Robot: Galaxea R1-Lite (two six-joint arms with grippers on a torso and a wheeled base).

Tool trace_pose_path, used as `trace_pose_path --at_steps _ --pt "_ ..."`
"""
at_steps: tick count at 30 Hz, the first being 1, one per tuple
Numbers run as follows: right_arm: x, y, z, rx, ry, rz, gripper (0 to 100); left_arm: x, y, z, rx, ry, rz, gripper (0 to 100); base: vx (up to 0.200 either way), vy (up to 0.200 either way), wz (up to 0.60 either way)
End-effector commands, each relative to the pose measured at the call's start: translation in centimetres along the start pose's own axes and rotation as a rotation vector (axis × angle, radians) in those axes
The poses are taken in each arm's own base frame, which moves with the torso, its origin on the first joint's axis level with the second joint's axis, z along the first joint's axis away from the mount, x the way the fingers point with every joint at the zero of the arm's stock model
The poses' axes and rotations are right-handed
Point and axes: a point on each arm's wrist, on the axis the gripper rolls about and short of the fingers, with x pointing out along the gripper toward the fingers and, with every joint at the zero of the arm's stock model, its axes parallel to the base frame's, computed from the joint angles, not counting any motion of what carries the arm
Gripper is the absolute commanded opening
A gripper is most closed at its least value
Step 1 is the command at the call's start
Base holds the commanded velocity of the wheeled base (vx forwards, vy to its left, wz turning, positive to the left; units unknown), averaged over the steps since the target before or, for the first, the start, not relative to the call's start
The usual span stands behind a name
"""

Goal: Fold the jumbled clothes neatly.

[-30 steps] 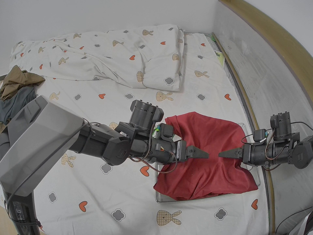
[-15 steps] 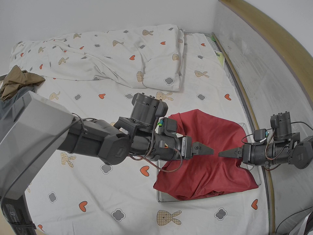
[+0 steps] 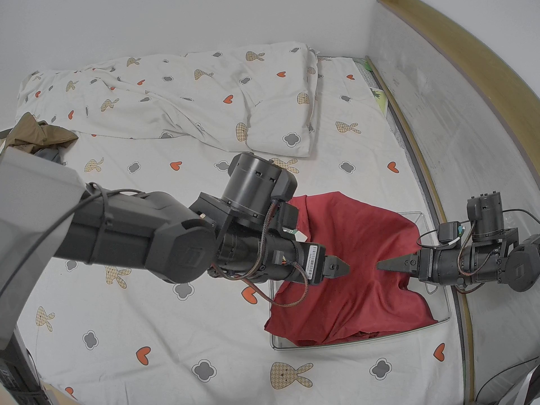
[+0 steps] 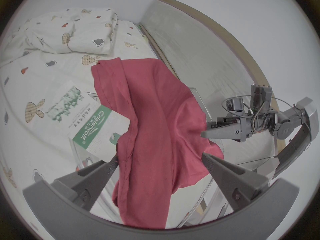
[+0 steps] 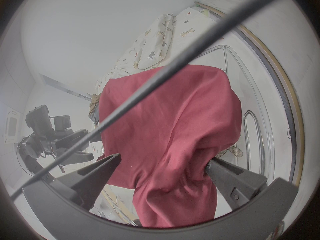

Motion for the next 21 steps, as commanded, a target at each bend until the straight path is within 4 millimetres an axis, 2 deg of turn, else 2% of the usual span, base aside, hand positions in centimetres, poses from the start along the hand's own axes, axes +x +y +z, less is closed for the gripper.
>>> trace_pose_path --at_steps 1,7,14,21 --pt "-0.1 0.1 0.0 -0.002 -0.002 0.002 100 -1.4 -1.0 0.2 0.045 -0.030 0.038 100 0.000 0.000 0.00" --pt "-1.0 0.5 0.3 -0.013 -0.036 0.007 100 -2.3 -1.5 1.4 0.105 -0.134 0.192 100 0.000 0.000 0.00" --pt "-3.2 1.7 1.1 -0.050 -0.197 -0.131 100 -4.4 -2.3 2.9 0.111 -0.212 0.172 100 0.000 0.000 0.00" --pt "-5.4 2.9 1.2 -0.080 -0.278 -0.137 100 -3.9 -3.1 2.9 0.119 -0.204 0.129 100 0.000 0.000 0.00"
